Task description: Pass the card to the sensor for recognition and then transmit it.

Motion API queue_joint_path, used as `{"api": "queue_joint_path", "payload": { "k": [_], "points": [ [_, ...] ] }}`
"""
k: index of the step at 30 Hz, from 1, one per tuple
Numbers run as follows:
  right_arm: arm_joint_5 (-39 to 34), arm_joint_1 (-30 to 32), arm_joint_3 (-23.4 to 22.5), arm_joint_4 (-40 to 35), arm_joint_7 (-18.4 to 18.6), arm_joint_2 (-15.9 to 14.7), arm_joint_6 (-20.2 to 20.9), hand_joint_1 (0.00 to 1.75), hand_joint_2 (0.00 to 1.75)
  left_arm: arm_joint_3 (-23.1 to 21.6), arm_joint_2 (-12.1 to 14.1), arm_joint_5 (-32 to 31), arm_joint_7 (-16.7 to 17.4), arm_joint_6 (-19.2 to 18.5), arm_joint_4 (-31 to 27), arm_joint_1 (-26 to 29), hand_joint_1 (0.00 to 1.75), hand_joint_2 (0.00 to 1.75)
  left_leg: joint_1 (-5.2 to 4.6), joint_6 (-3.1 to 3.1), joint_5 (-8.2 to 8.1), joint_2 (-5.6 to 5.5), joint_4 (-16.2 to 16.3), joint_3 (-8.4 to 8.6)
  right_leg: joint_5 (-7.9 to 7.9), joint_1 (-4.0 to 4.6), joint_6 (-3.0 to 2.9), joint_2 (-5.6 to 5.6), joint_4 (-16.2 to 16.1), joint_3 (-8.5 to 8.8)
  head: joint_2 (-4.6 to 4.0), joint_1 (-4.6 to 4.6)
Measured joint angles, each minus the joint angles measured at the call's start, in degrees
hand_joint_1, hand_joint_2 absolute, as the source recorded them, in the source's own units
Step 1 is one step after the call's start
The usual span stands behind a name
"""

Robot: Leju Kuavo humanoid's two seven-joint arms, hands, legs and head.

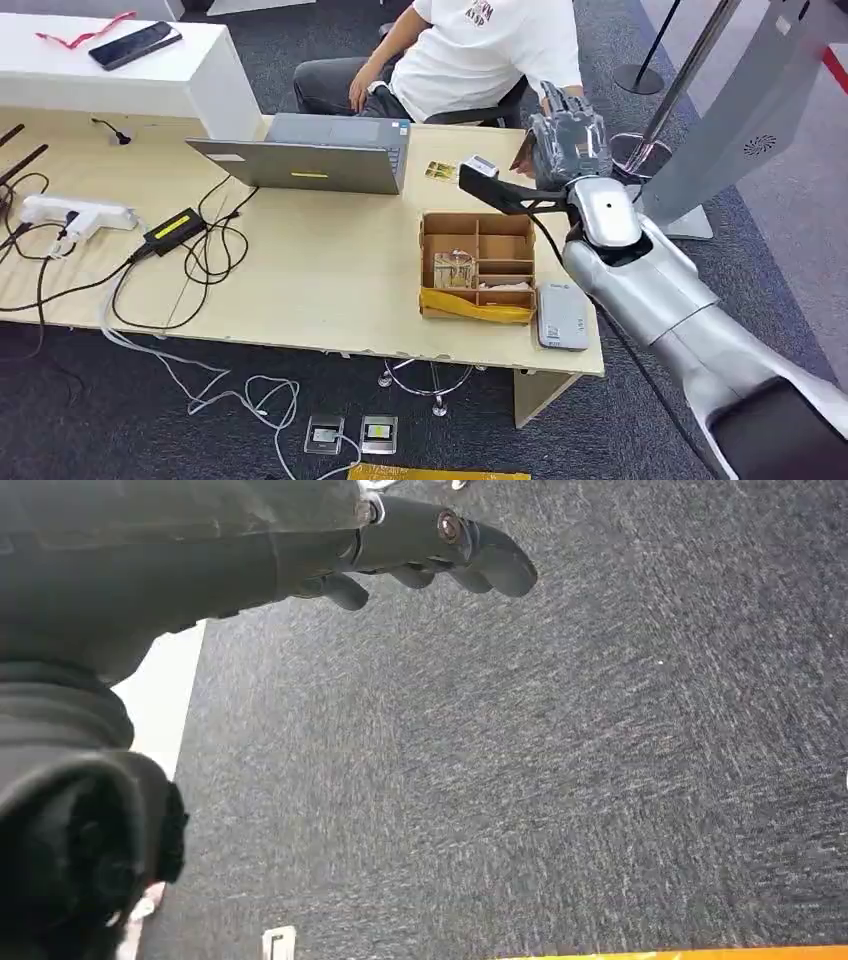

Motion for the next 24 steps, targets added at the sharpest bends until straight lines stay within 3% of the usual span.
{"api": "queue_joint_path", "payload": {
  "k": [1,9,15,18,21,24],
  "points": [
    [0.0,-0.4,0.4,1.4,0.1,0.5,-0.2,0.00,1.75,-0.1,0.0,0.0,0.0,0.0,0.0,0.0,0.00,0.00,0.00,0.00,0.00,0.00,0.0,0.00,0.00,0.00,0.00,0.00,0.0,0.00,0.00,0.00],
    [-1.1,-1.1,2.1,6.7,-0.1,2.2,-5.4,0.00,1.75,-0.9,0.2,0.0,0.4,0.0,0.0,0.0,0.00,0.00,0.00,0.00,0.00,0.00,0.0,0.01,0.00,0.00,0.00,0.00,0.0,-0.01,0.00,0.00],
    [-16.5,0.2,-1.0,5.8,-5.0,1.8,-17.2,0.00,1.75,-0.9,0.3,0.0,0.4,0.7,0.0,0.2,0.00,0.00,0.00,0.00,0.00,0.01,0.0,0.03,0.00,0.00,0.00,0.01,0.0,-0.03,0.00,0.00],
    [-14.0,3.5,-3.2,0.0,-2.2,-1.0,-21.7,0.00,1.75,-0.8,0.3,0.4,-0.2,1.6,0.0,0.6,0.00,0.00,0.00,0.00,0.00,0.00,0.0,0.08,0.00,0.01,0.00,0.02,-0.1,-0.01,0.00,-0.02],
    [-10.8,9.0,-6.5,-10.4,1.5,-5.7,-25.1,0.00,1.75,-0.6,0.3,0.5,-0.5,2.4,0.0,0.9,0.00,0.00,0.01,-0.01,-0.05,0.00,0.0,0.10,0.00,0.02,0.00,0.01,-0.1,0.05,0.00,0.00],
    [-13.2,17.6,-12.5,-19.8,0.7,-9.9,-28.9,0.00,1.75,0.3,0.2,0.7,-0.5,2.5,0.0,1.0,0.00,0.00,0.04,0.01,-0.09,-0.11,0.0,0.17,-0.02,0.07,0.00,-0.05,-0.3,0.18,0.00,-0.02]
  ]
}}
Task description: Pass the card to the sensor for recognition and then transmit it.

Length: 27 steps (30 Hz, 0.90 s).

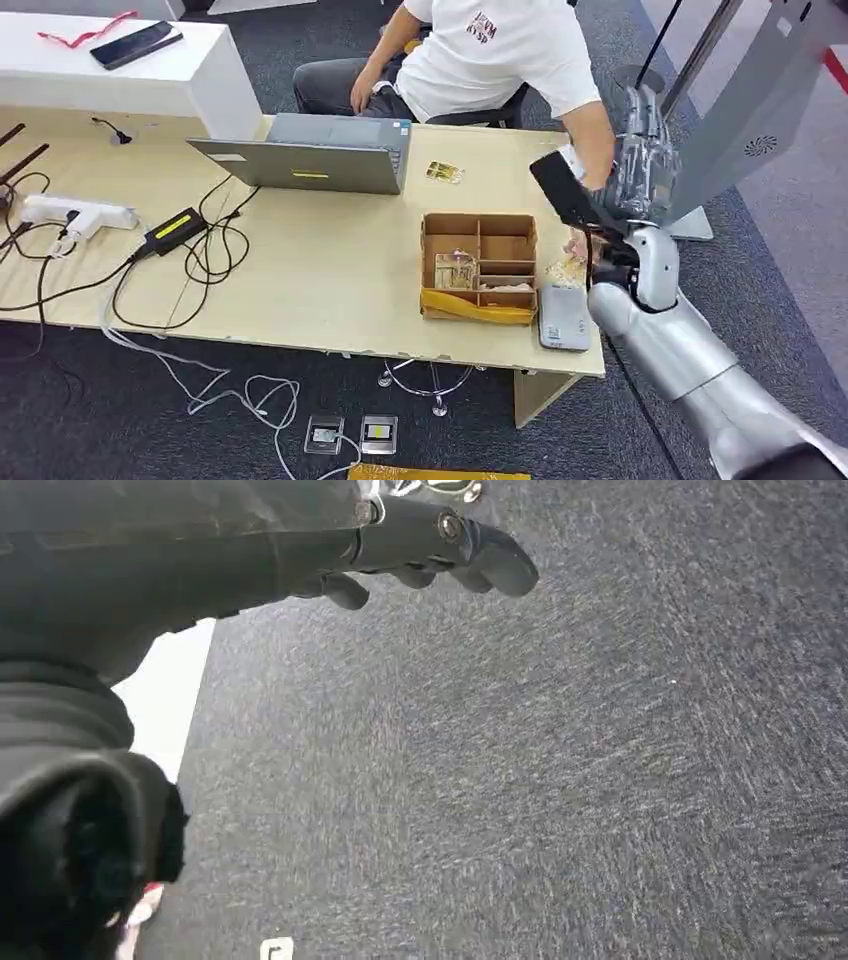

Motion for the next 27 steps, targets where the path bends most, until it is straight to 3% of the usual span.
{"api": "queue_joint_path", "payload": {
  "k": [2,4,8,12,16,20,23,27],
  "points": [
    [-3.6,8.3,-6.3,-5.4,-4.6,-2.0,-0.2,0.00,1.75,0.8,-0.9,2.3,-1.9,1.5,0.0,0.0,0.00,0.00,0.05,0.01,-0.06,-0.05,0.0,0.00,0.00,0.04,0.00,-0.10,-0.1,0.15,0.00,0.02],
    [-6.3,15.3,-13.2,-8.2,-9.7,-2.4,-0.2,0.00,1.75,2.5,-3.3,4.2,-3.8,5.5,0.0,0.0,0.00,0.00,-0.03,0.03,-0.11,-0.04,0.0,-0.04,-0.01,-0.05,0.01,-0.07,-0.1,0.09,0.00,-0.02],
    [-12.3,25.9,-26.3,-7.9,-15.8,-2.7,-0.2,0.00,1.75,4.8,-6.9,4.5,-4.9,5.8,0.0,-0.3,0.00,0.00,0.00,0.13,-0.17,-0.09,0.0,0.05,-0.03,0.00,0.05,-0.12,-0.3,0.29,0.00,0.05],
    [-20.0,33.5,-39.8,-1.0,-22.7,-2.4,-0.2,0.00,1.75,7.1,-7.7,3.5,-4.9,5.7,0.4,-0.3,0.00,0.00,0.03,0.12,-0.25,-0.09,0.0,0.00,-0.03,0.03,0.05,-0.13,-0.4,0.24,0.00,0.00],
    [-19.3,35.7,-50.3,10.6,-27.7,-1.2,-0.2,0.00,1.75,9.5,-7.8,2.4,-4.9,5.7,0.4,-0.5,0.00,0.00,0.06,0.08,-0.28,0.15,0.0,0.02,-0.04,0.07,0.05,0.12,-0.3,0.12,0.00,-0.02],
    [-16.0,36.7,-56.1,18.3,-27.4,0.2,-0.2,0.00,1.75,11.0,-8.1,2.0,-4.9,5.7,0.5,-0.6,0.00,0.00,0.07,0.06,-0.30,0.33,0.0,0.03,-0.04,0.07,0.04,0.34,-0.3,0.01,0.00,-0.04],
    [-8.1,37.0,-63.7,27.6,-23.1,2.3,-0.2,0.00,1.75,13.0,-8.2,1.0,-5.4,5.7,0.6,-0.9,0.00,0.00,0.14,0.09,-0.34,0.32,0.0,0.10,-0.13,0.16,0.03,0.31,-0.4,0.17,0.00,0.02],
    [-6.3,39.2,-69.6,37.7,-18.0,5.4,0.5,0.00,1.75,14.6,-8.2,0.2,-5.5,5.7,1.0,-1.0,0.00,0.00,0.18,-0.07,-0.49,0.43,-0.1,0.08,-0.16,0.17,-0.01,0.46,-0.3,0.13,0.00,-0.09]
  ]
}}
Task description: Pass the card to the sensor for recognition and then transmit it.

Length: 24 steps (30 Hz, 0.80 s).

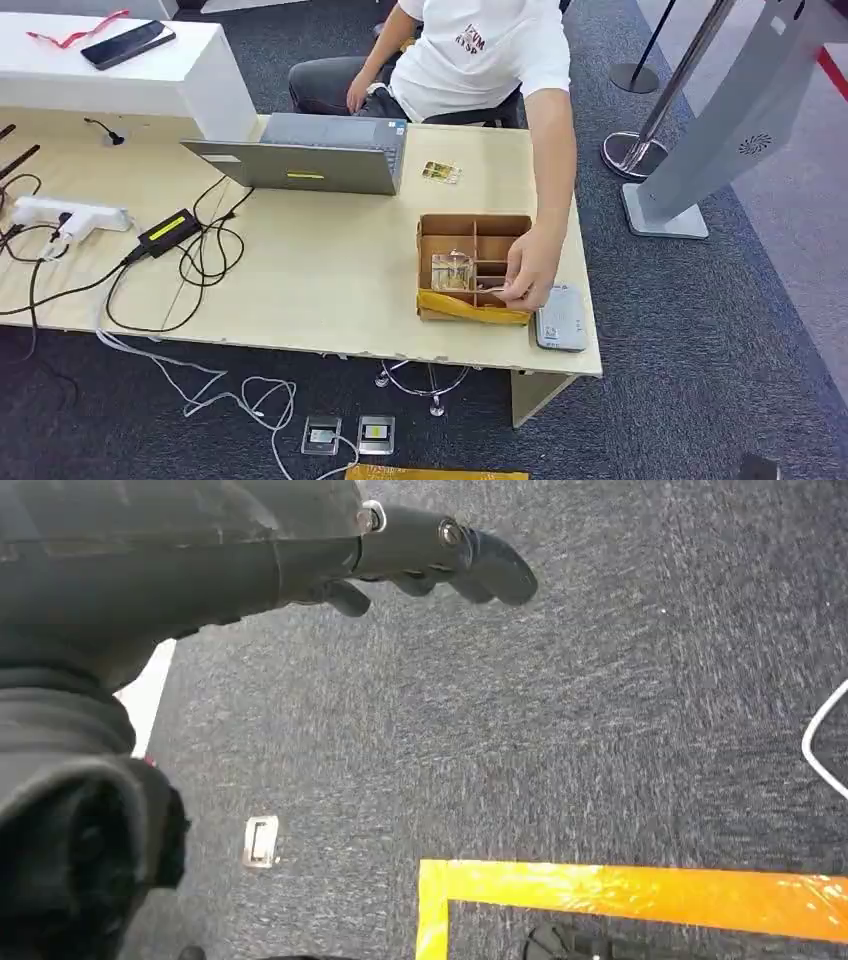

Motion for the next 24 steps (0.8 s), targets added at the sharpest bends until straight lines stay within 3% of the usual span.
{"api": "queue_joint_path", "payload": {
  "k": [6,11,15,24],
  "points": [
    [1.7,0.2,-4.5,9.3,7.9,3.6,6.0,0.00,1.75,1.4,0.0,-0.9,0.9,-0.2,0.3,-0.4,0.00,0.00,0.07,-0.03,-0.03,0.12,0.0,0.12,-0.04,0.07,-0.06,0.13,0.0,0.07,0.00,0.09],
    [3.8,0.1,-5.7,13.2,13.3,5.7,15.6,0.00,1.75,1.4,0.0,-0.9,1.9,-0.4,0.5,-0.8,0.00,0.00,0.08,-0.03,-0.02,0.11,0.0,0.14,-0.04,0.07,-0.06,0.13,0.0,0.13,0.00,0.11],
    [4.8,-0.5,-6.0,14.7,14.0,6.7,22.7,0.00,1.75,1.3,0.0,-0.9,2.2,-0.4,0.5,-1.2,0.00,0.00,0.06,-0.03,-0.02,0.11,0.0,0.16,-0.03,0.06,-0.06,0.12,0.0,0.14,0.00,0.07],
    [7.3,-2.1,-6.0,15.8,14.2,8.1,24.5,0.00,1.75,0.7,-0.1,-0.9,2.7,-0.5,0.5,-1.6,0.00,0.00,0.07,-0.03,-0.02,0.10,0.0,0.19,-0.04,0.07,-0.06,0.12,0.0,0.17,0.00,0.09]
  ]
}}
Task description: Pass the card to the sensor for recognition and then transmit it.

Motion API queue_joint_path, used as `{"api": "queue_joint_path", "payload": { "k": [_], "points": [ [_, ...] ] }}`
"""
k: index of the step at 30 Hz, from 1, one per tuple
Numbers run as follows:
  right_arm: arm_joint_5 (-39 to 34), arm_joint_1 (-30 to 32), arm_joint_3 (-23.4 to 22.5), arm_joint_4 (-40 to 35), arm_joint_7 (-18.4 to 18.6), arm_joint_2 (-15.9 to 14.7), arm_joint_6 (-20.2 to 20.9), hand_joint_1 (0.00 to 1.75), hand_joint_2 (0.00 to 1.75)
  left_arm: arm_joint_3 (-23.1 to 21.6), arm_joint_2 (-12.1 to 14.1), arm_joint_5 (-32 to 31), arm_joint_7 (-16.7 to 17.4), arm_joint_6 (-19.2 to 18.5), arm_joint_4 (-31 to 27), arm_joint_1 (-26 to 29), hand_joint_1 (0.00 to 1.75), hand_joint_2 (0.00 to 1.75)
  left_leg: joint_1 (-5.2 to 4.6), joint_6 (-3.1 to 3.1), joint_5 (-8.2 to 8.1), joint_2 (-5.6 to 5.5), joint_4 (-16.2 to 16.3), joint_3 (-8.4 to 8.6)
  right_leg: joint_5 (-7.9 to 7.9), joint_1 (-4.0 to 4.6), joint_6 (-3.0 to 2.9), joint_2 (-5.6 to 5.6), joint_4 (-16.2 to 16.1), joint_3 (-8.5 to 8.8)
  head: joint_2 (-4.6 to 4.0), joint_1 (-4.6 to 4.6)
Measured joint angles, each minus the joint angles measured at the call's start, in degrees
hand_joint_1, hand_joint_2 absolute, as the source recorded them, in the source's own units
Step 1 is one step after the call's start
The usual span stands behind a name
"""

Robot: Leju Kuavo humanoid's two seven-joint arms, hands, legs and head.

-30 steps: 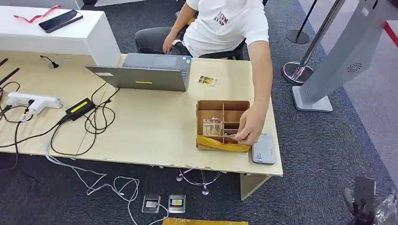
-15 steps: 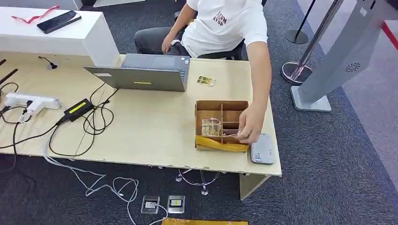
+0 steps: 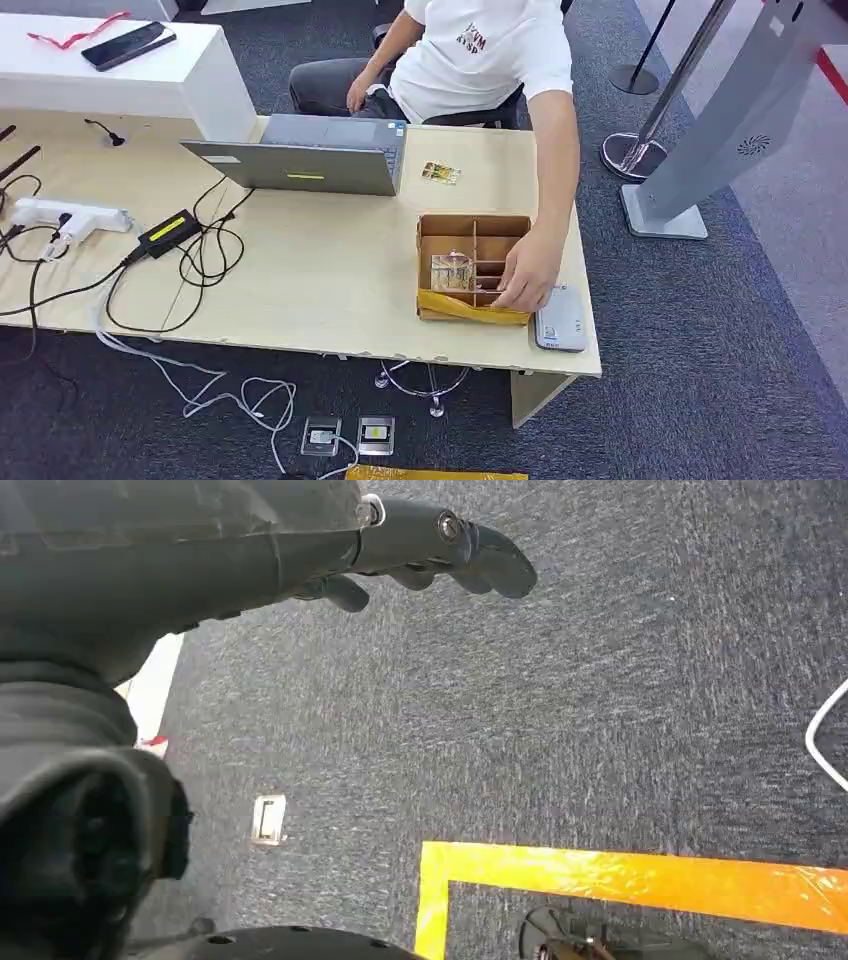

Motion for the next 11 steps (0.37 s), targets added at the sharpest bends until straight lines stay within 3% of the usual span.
{"api": "queue_joint_path", "payload": {
  "k": [11],
  "points": [
    [2.8,0.1,0.1,0.8,0.2,2.2,0.0,0.00,1.75,-1.0,-0.3,0.0,1.2,0.0,0.0,-0.3,0.00,0.00,0.01,0.00,0.00,0.01,0.0,0.00,0.00,0.01,0.00,0.00,0.0,0.01,0.00,0.02]
  ]
}}
